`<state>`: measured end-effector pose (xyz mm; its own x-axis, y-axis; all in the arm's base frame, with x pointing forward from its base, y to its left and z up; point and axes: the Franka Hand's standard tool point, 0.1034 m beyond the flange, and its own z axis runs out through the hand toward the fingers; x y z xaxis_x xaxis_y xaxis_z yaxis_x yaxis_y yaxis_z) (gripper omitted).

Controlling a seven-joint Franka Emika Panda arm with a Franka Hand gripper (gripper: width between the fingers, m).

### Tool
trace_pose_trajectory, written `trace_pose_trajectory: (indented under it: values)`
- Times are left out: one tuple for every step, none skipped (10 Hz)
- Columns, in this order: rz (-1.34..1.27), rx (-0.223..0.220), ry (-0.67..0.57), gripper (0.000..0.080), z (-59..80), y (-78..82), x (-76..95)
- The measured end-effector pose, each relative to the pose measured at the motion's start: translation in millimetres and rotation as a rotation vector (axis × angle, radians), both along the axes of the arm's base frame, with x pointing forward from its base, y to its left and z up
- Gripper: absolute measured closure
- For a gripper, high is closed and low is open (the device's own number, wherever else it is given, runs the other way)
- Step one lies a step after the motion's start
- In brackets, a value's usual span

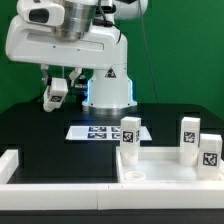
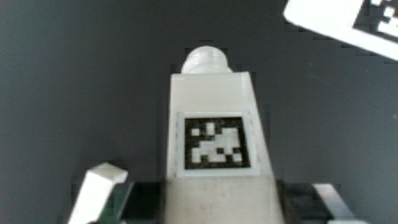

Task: Assemble square table

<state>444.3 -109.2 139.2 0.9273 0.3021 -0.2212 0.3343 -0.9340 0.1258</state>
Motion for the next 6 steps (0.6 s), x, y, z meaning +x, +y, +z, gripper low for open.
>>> trace_pose_trajectory:
  values:
    - [0.013, 0.015, -0.034, 0.051, 8.4, 20.4, 8.6]
    - [0.022, 0.026, -0.07, 0.051, 19.7, 34.7, 28.8]
    - [0.014, 0.048, -0.13, 0.051, 32.1, 41.6, 53.6]
    - [0.014, 0.052, -0.179, 0.0509, 44.6, 46.2, 72.6]
    - [0.029, 0.053, -0.219, 0.0509, 53.9, 47.7, 85.0]
    - [0.047, 0.068, -0.297, 0.0509, 50.9, 45.7, 86.3]
